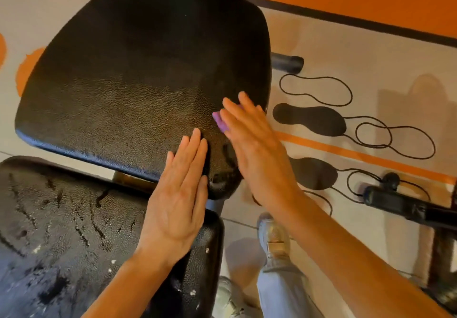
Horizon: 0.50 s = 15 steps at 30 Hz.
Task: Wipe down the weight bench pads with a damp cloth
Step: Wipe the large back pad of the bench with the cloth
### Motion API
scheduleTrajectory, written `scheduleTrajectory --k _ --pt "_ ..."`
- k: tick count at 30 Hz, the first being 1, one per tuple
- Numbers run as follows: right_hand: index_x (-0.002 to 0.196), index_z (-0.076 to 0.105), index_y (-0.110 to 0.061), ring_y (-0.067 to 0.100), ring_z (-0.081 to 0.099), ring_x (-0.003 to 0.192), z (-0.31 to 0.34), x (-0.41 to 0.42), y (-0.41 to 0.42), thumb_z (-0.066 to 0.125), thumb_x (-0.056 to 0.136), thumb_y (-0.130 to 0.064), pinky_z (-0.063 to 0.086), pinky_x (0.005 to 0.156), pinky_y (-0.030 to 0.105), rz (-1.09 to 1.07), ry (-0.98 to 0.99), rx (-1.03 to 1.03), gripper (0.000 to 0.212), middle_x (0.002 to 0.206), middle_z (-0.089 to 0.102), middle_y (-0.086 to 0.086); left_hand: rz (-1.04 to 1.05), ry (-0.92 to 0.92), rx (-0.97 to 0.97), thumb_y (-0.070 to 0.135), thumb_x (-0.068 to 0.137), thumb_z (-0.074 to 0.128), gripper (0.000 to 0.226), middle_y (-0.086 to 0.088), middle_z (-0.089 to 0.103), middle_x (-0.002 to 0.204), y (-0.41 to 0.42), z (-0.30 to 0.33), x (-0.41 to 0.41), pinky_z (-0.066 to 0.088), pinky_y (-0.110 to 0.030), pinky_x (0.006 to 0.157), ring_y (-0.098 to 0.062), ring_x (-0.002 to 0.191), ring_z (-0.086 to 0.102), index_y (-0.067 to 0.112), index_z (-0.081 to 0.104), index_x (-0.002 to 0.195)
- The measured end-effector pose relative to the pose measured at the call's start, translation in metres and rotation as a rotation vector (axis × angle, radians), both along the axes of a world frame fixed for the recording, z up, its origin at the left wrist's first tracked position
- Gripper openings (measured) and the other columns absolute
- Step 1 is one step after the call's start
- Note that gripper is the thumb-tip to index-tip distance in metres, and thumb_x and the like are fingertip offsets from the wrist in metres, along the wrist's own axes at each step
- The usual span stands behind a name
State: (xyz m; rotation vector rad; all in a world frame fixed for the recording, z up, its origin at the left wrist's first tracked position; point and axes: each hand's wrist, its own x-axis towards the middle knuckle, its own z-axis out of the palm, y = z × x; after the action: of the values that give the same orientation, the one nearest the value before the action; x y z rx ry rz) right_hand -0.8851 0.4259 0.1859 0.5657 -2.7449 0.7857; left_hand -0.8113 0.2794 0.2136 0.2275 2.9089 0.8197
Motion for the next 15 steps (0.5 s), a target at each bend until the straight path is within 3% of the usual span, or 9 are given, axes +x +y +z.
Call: scheduleTrajectory --k 3,5,6,9,12,15 --pt "0.132 0.053 -0.006 0.027 0.036 0.139 0.006 -0.044 0.012 0.043 0.099 -0.009 0.029 0.116 0.033 -0.204 -0.292 -0.459 0.035 0.139 0.053 0.012 -0.034 -0.015 0.013 0.020 0.102 0.031 0.054 0.002 0.014 0.164 0.001 -0.001 -0.004 0.000 -0.024 0.123 -0.009 0.152 0.007 0.011 0.023 0.154" --pt "0.135 0.050 -0.009 0.025 0.046 0.132 0.013 -0.036 0.020 0.045 0.100 -0.010 0.040 0.109 0.039 -0.332 -0.365 -0.796 0.035 0.135 0.057 0.010 -0.050 -0.028 0.029 0.024 0.103 0.030 0.054 0.004 0.012 0.164 0.000 -0.001 -0.006 0.000 -0.025 0.124 -0.008 0.152 0.006 0.013 0.022 0.155" --pt "0.135 0.049 -0.014 0.021 0.051 0.127 0.015 -0.023 0.020 0.044 0.100 -0.010 0.042 0.108 0.036 -0.378 -0.383 -0.915 0.035 0.130 0.060 0.007 -0.057 -0.038 0.036 0.027 0.103 0.029 0.054 0.005 0.012 0.164 -0.002 -0.002 -0.006 0.000 -0.025 0.124 -0.007 0.152 0.005 0.013 0.021 0.155" --pt "0.132 0.050 -0.021 0.002 0.048 0.128 0.013 0.030 0.009 0.042 0.101 -0.011 0.039 0.108 0.020 -0.463 -0.485 -1.219 0.033 0.130 0.057 -0.013 -0.075 -0.056 0.050 0.031 0.103 0.030 0.055 0.007 0.010 0.165 -0.004 0.000 -0.007 -0.001 -0.026 0.124 -0.007 0.152 0.003 0.016 0.021 0.155" --pt "0.137 0.048 -0.007 -0.001 0.047 0.128 0.005 0.066 -0.008 0.041 0.100 -0.010 0.041 0.099 0.012 -0.547 -0.467 -1.446 0.038 0.134 0.057 -0.007 -0.090 -0.049 0.056 0.030 0.103 0.031 0.054 0.010 0.008 0.164 -0.003 0.003 -0.007 -0.001 -0.029 0.124 -0.007 0.152 0.002 0.020 0.023 0.155" --pt "0.142 0.041 -0.013 -0.004 0.040 0.133 0.004 0.071 -0.033 0.042 0.099 -0.012 0.038 0.100 0.010 -0.545 -0.482 -1.536 0.043 0.144 0.047 -0.009 -0.107 -0.026 0.091 0.023 0.104 0.035 0.052 0.009 0.013 0.164 -0.001 0.003 -0.013 0.003 -0.031 0.124 -0.007 0.152 0.005 0.019 0.024 0.154"
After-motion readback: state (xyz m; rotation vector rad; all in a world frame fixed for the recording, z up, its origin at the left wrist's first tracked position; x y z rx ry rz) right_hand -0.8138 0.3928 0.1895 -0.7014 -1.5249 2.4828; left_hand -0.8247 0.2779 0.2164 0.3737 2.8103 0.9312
